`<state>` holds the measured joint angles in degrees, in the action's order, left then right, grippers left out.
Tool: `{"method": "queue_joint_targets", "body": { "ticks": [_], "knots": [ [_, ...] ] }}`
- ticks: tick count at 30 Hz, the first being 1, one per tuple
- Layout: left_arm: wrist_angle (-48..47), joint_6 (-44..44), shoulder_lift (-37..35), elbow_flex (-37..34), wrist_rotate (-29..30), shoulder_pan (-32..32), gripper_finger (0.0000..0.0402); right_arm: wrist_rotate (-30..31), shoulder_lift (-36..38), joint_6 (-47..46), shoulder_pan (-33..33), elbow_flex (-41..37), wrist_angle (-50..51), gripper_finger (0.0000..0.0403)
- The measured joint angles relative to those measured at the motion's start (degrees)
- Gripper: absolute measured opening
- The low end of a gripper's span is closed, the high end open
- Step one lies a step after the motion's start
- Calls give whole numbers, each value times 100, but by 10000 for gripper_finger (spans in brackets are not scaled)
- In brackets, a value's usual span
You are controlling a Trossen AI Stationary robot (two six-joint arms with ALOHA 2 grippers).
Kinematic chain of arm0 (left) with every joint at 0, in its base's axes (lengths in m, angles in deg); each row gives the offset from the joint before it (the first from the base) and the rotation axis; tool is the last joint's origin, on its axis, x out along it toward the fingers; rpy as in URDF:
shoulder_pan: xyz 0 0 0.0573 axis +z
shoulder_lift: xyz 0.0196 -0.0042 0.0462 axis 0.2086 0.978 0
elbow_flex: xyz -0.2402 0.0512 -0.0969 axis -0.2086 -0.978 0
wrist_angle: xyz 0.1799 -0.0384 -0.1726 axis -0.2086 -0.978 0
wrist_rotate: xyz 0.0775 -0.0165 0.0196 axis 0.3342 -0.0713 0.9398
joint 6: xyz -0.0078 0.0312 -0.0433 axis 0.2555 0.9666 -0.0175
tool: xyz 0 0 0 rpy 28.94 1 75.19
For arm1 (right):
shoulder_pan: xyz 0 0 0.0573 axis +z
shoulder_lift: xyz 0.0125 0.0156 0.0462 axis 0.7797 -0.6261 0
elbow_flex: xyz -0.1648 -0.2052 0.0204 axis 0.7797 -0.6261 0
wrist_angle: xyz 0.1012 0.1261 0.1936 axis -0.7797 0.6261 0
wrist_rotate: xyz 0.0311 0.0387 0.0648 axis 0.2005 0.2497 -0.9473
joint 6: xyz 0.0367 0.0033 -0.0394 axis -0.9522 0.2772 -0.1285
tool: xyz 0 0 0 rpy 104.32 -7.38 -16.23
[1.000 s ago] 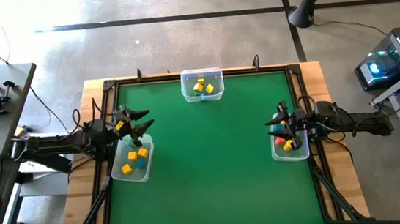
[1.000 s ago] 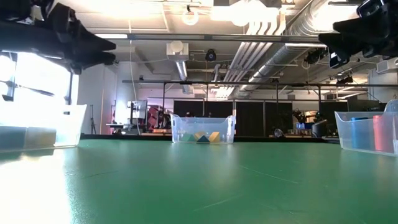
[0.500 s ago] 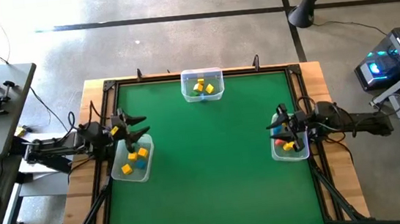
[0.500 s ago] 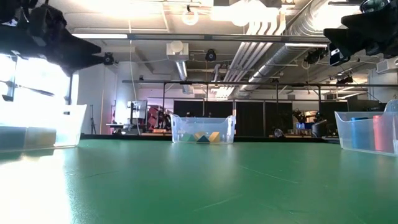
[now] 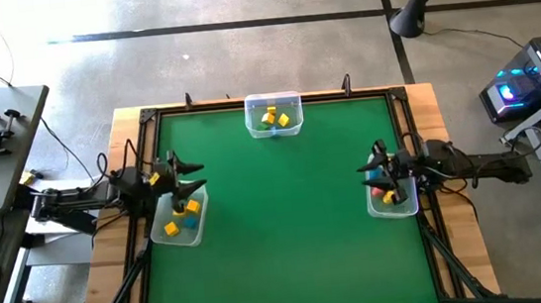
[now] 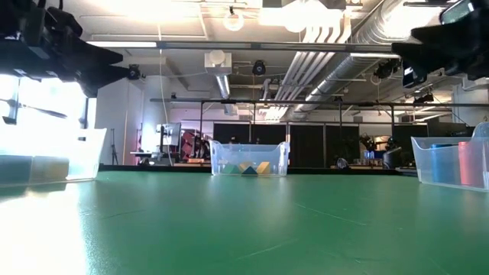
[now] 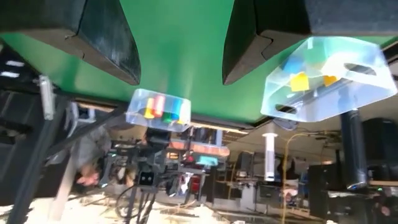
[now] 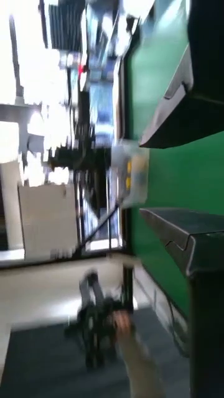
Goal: Sort blocks by size
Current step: Return to Home Position
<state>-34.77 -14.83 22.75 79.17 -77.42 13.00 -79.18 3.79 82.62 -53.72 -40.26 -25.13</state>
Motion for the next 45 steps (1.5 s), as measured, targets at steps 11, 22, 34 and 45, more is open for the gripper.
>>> {"method": "queue_joint_targets", "body": {
  "ticks": [11,22,34,45],
  "knots": [
    [9,181,10,0,233,67,213,908,-88,-296,61,0,599,156],
    [17,354,150,0,308,67,213,1374,-129,-50,98,0,641,156],
    [123,667,152,0,318,67,213,1372,-127,-59,98,-2,639,156],
    [-174,886,283,0,-1105,56,213,1372,-127,-58,98,-2,637,156]
  ]
}}
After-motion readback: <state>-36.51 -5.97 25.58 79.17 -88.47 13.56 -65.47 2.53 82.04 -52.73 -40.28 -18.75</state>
